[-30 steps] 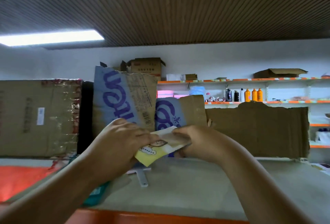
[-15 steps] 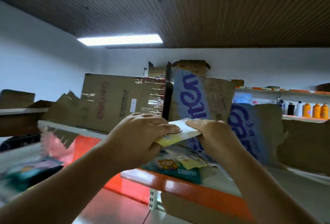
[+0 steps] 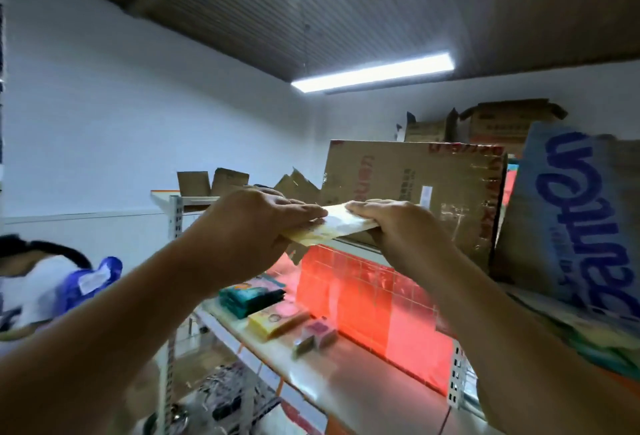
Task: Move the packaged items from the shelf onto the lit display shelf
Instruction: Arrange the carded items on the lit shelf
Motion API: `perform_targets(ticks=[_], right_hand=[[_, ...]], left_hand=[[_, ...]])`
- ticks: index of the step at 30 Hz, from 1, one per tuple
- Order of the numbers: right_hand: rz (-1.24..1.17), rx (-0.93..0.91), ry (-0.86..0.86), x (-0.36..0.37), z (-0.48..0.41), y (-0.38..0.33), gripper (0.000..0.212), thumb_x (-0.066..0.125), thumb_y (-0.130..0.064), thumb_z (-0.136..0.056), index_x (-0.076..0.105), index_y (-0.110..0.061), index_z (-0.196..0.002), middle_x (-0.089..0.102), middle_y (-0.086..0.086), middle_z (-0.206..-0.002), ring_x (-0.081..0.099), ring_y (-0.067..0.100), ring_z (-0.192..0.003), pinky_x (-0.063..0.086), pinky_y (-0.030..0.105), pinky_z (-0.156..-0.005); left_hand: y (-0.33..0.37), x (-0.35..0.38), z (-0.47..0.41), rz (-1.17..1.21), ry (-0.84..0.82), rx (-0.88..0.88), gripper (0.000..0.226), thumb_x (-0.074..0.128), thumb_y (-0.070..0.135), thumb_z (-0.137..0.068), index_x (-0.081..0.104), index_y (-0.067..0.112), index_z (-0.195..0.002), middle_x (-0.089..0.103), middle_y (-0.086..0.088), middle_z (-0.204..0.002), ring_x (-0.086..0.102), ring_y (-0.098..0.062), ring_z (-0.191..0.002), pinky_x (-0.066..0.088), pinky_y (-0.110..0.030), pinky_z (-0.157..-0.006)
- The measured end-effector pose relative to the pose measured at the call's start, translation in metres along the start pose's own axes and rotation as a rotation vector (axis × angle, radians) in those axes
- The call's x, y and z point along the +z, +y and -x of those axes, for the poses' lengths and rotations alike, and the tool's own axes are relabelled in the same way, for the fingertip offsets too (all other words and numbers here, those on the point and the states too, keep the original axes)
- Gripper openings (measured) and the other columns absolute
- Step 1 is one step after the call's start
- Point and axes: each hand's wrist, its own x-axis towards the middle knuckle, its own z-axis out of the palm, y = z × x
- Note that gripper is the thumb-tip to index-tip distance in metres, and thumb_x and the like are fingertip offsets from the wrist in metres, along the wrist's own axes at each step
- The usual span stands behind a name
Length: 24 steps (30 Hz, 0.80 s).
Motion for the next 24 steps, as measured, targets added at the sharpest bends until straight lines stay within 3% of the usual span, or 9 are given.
perform_targets(ticks=[3, 5, 7, 11, 14, 17, 20, 21, 24], right_hand=[[-0.052, -0.036, -0.010, 0.031, -0.018, -0.025, 0.039, 0.062, -0.031, -0.091, 0.061, -0.043, -0.129, 0.064, -0.023, -0.129, 0.062, 0.006, -0.119, 0.052, 0.040, -0.094], [-0.071, -0.054, -0.014, 0.049, -0.026, -0.041, 0.039, 0.056, -0.032, -0.090, 0.064, -0.042, -0.127, 0.064, -0.023, -0.130, 0.060, 0.004, -0.121, 0.052, 0.037, -0.095], [-0.097, -0.064, -0.021, 0.065, -0.033, -0.054, 0.039, 0.054, -0.035, -0.089, 0.065, -0.041, -0.126, 0.065, -0.022, -0.129, 0.061, 0.004, -0.120, 0.052, 0.036, -0.094], [-0.186, -0.076, -0.086, 0.096, -0.040, -0.066, 0.035, 0.052, -0.032, -0.089, 0.065, -0.035, -0.121, 0.070, -0.017, -0.118, 0.065, 0.011, -0.109, 0.054, 0.036, -0.086], [-0.306, 0.000, -0.129, 0.114, -0.044, -0.066, 0.029, 0.057, -0.036, -0.092, 0.064, -0.032, -0.120, 0.073, -0.007, -0.109, 0.068, 0.020, -0.098, 0.055, 0.038, -0.080], [-0.422, 0.185, -0.291, 0.131, -0.049, -0.056, 0.045, 0.064, -0.048, -0.091, 0.057, -0.039, -0.134, 0.071, -0.004, -0.116, 0.068, 0.022, -0.100, 0.055, 0.036, -0.086], [-0.524, 0.180, -0.366, 0.157, -0.053, -0.046, 0.026, 0.056, -0.059, -0.087, 0.063, -0.037, -0.100, 0.070, -0.003, -0.093, 0.067, 0.032, -0.086, 0.055, 0.046, -0.073], [-0.561, 0.174, -0.402, 0.169, -0.055, -0.041, 0.031, 0.052, -0.062, -0.085, 0.062, -0.034, -0.092, 0.067, -0.001, -0.086, 0.064, 0.033, -0.080, 0.052, 0.046, -0.068], [-0.804, 0.240, -0.494, 0.197, -0.061, -0.028, 0.030, 0.061, -0.044, -0.089, 0.067, -0.024, -0.111, 0.066, 0.001, -0.088, 0.063, 0.027, -0.076, 0.046, 0.037, -0.065]], left_hand=[[-0.030, -0.012, 0.028, -0.041, -0.037, -0.035, 0.041, 0.068, 0.017, -0.090, 0.069, 0.031, -0.129, 0.074, 0.005, -0.117, 0.074, -0.014, -0.101, 0.060, -0.033, -0.088], [-0.042, -0.015, 0.043, -0.067, -0.059, -0.051, 0.038, 0.064, 0.019, -0.093, 0.069, 0.031, -0.129, 0.075, 0.006, -0.115, 0.074, -0.014, -0.098, 0.062, -0.035, -0.084], [-0.052, -0.015, 0.055, -0.093, -0.065, -0.072, 0.039, 0.062, 0.020, -0.091, 0.070, 0.031, -0.128, 0.075, 0.006, -0.113, 0.075, -0.013, -0.094, 0.063, -0.035, -0.079], [-0.073, -0.002, 0.073, -0.176, -0.073, -0.111, 0.049, 0.079, 0.009, -0.080, 0.073, 0.030, -0.124, 0.078, 0.002, -0.104, 0.076, -0.016, -0.083, 0.061, -0.032, -0.072], [-0.086, 0.011, 0.080, -0.219, -0.101, -0.126, 0.054, 0.086, 0.009, -0.075, 0.073, 0.029, -0.123, 0.079, 0.001, -0.100, 0.075, -0.018, -0.076, 0.063, -0.034, -0.065], [-0.098, 0.027, 0.084, -0.258, -0.113, -0.121, 0.057, 0.091, 0.004, -0.066, 0.076, 0.024, -0.118, 0.079, -0.002, -0.093, 0.073, -0.021, -0.068, 0.061, -0.034, -0.060], [-0.108, 0.047, 0.085, -0.268, -0.119, -0.099, 0.057, 0.093, 0.006, -0.064, 0.076, 0.022, -0.117, 0.079, -0.003, -0.092, 0.073, -0.023, -0.068, 0.062, -0.037, -0.060], [-0.113, 0.055, 0.085, -0.271, -0.119, -0.083, 0.057, 0.093, 0.008, -0.063, 0.077, 0.021, -0.116, 0.079, -0.002, -0.094, 0.074, -0.023, -0.069, 0.062, -0.038, -0.062], [-0.131, 0.082, 0.082, -0.294, -0.113, -0.033, 0.055, 0.093, 0.013, -0.062, 0.078, 0.021, -0.114, 0.079, 0.001, -0.097, 0.075, -0.022, -0.073, 0.060, -0.037, -0.066]])
